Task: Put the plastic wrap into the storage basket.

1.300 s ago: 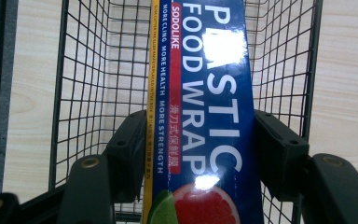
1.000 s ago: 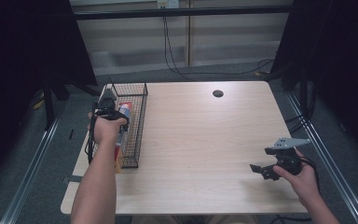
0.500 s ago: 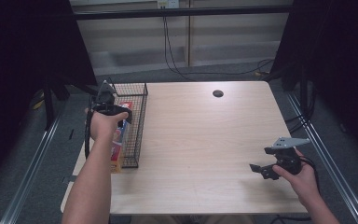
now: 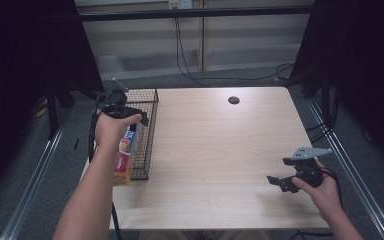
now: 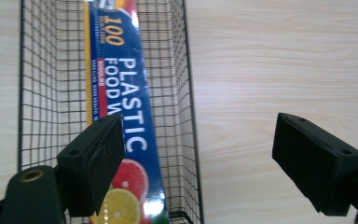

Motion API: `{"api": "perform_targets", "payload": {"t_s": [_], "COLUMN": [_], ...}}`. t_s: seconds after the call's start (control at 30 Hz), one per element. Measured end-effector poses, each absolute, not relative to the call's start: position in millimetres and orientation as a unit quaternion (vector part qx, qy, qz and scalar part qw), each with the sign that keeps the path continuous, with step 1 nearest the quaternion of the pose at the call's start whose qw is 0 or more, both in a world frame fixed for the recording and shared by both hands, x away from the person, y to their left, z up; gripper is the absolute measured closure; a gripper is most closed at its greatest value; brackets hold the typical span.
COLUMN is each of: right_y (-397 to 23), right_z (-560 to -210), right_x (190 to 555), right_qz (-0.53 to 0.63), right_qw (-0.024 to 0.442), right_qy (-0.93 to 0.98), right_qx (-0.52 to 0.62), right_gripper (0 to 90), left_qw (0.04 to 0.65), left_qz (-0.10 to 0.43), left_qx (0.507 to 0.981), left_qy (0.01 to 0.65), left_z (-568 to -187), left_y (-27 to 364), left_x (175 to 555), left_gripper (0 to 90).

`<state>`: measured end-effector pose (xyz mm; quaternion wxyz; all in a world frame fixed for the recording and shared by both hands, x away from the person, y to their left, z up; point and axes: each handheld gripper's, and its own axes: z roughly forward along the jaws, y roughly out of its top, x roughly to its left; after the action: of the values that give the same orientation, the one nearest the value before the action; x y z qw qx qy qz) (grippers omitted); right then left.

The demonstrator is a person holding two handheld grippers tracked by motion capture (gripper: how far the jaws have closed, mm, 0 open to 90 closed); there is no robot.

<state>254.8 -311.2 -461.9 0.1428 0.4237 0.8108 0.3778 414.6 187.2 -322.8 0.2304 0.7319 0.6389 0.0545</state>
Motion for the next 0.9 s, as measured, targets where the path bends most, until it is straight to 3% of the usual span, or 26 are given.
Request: {"api": "perform_targets", "payload": {"t_s": [0.9], "right_y": [-310], "right_z": [-462], "right_x": [255], "right_qz": [0.379], "right_qw": [0.138], "right_qy": [0.811], "right_qx": [0.423], "right_gripper": [5.9], "left_qw": [0.278], "left_qz": [0.038], "left_qx": [0.777], "left_qy": [0.563], "left_z": [-316], "left_y": [143], "left_x": [399], "left_gripper": [14.3]}}
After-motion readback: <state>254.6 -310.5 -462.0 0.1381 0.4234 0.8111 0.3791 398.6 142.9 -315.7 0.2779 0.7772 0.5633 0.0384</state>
